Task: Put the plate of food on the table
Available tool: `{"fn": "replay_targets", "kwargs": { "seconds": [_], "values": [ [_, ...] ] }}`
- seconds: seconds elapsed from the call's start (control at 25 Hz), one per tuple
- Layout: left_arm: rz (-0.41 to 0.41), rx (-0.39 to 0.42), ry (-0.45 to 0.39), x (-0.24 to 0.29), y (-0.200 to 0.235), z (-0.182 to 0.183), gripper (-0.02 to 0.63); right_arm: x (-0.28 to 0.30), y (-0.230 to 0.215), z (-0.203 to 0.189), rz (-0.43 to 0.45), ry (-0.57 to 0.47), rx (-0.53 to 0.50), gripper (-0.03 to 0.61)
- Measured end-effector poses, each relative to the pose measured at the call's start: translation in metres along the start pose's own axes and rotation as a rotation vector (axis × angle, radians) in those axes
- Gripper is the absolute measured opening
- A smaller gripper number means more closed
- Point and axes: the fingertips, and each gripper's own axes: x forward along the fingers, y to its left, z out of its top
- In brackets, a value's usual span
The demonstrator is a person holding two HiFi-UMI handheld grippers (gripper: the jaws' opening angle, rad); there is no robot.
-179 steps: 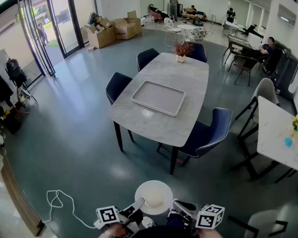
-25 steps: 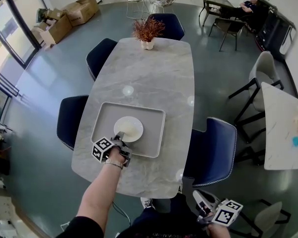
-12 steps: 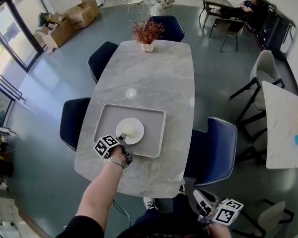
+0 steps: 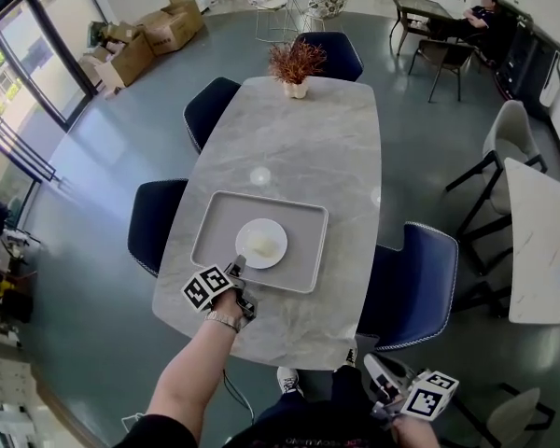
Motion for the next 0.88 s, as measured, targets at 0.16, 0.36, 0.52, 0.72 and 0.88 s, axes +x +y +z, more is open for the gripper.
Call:
{"fn": "replay_targets", "kwargs": {
  "seconds": [0.16,0.36,0.52,0.72,0.88],
  "values": [
    [-0.120,0.052,-0.029,-0.037,-0.016,0.001,0.032,0.021,0.013,-0.007,0.049,0.047,-0.014,0.011],
    [-0.382,0.097,0.021,-0.100,-0.053,-0.014,0.008,0.043,0.036,-0.020,0.091,0.078,-0.057,0.011],
    [-0.588,0.236,0.150,-0.162,-0.084,-0.048,0.008,0.067,0.064,-0.033,0.136,0.100,-0.092,0.011],
    [-0.868,0.390,0.311,-0.252,-0.108,-0.111,0.008,0.091,0.089,-0.061,0.182,0.156,-0.127,0.011],
    [-0.956,0.400,0.337,-0.302,-0.105,-0.140,0.008,0.102,0.107,-0.077,0.205,0.176,-0.151,0.011]
  ]
}}
